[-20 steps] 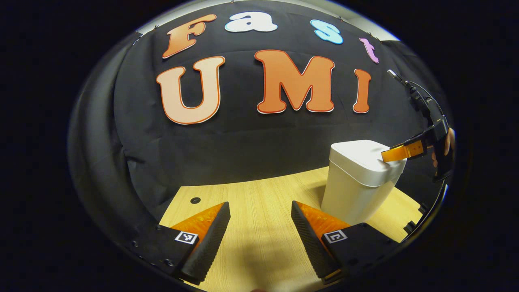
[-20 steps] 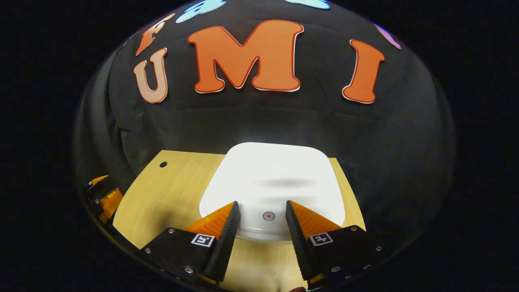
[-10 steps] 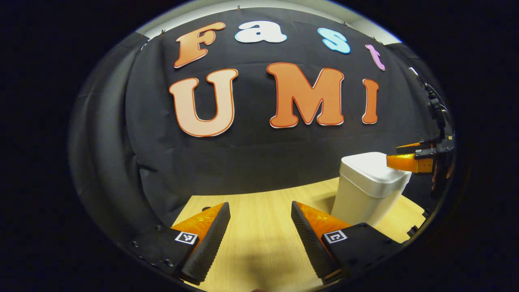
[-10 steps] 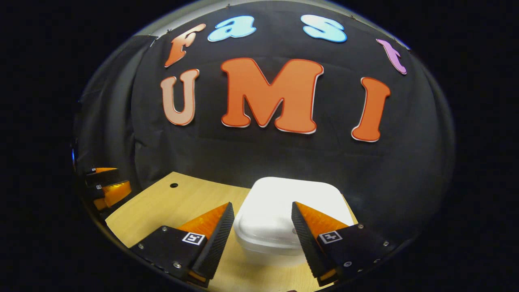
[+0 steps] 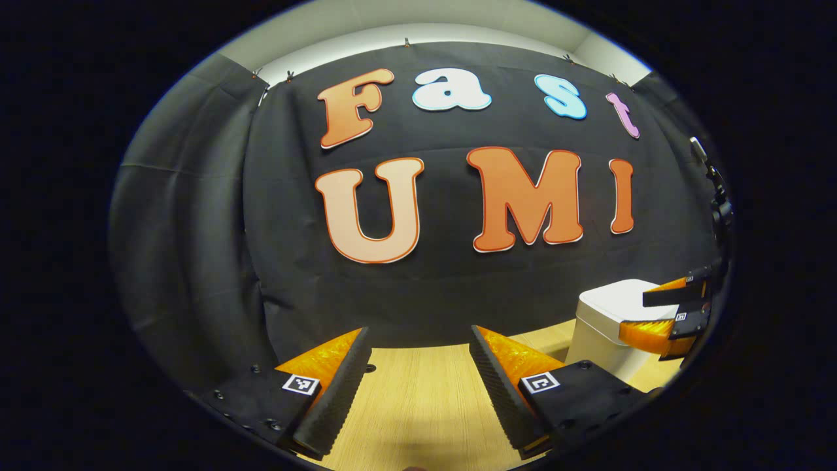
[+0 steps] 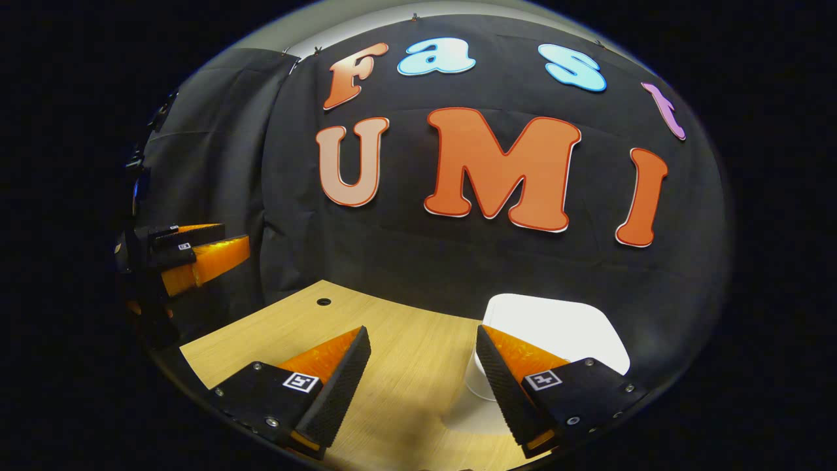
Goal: Press the lid of the desktop garbage bin to open it, pick up the crumpled paper on the desktop and throw it into the bin, then pick up the pop can on the desktop and drop it into the bin, and finally close the garbage bin lid.
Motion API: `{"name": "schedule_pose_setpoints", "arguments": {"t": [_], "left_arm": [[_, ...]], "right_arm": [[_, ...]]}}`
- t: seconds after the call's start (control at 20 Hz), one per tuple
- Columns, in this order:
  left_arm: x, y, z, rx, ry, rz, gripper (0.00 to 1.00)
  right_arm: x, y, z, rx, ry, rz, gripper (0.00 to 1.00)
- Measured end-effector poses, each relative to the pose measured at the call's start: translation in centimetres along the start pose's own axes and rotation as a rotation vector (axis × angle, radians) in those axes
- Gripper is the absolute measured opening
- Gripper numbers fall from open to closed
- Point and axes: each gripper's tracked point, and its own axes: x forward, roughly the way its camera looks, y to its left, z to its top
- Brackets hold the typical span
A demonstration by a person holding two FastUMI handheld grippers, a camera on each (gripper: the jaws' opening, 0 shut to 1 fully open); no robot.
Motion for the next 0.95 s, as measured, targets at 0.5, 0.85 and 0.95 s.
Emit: {"name": "schedule_pose_setpoints", "arguments": {"t": [0.5, 0.85, 0.95], "left_arm": [[-0.7, 1.5, 1.4, -0.013, -0.045, 0.015, 0.98], [-0.4, 1.6, 1.7, -0.008, -0.057, -0.004, 0.98], [-0.4, 1.8, 1.8, -0.006, -0.06, -0.006, 0.98]], "right_arm": [[0.3, 3.3, 0.6, 0.004, -0.021, 0.025, 0.99], [0.6, 4.3, 0.7, 0.002, -0.018, 0.03, 0.99], [0.6, 4.5, 0.7, 0.007, -0.016, 0.031, 0.99]]}}
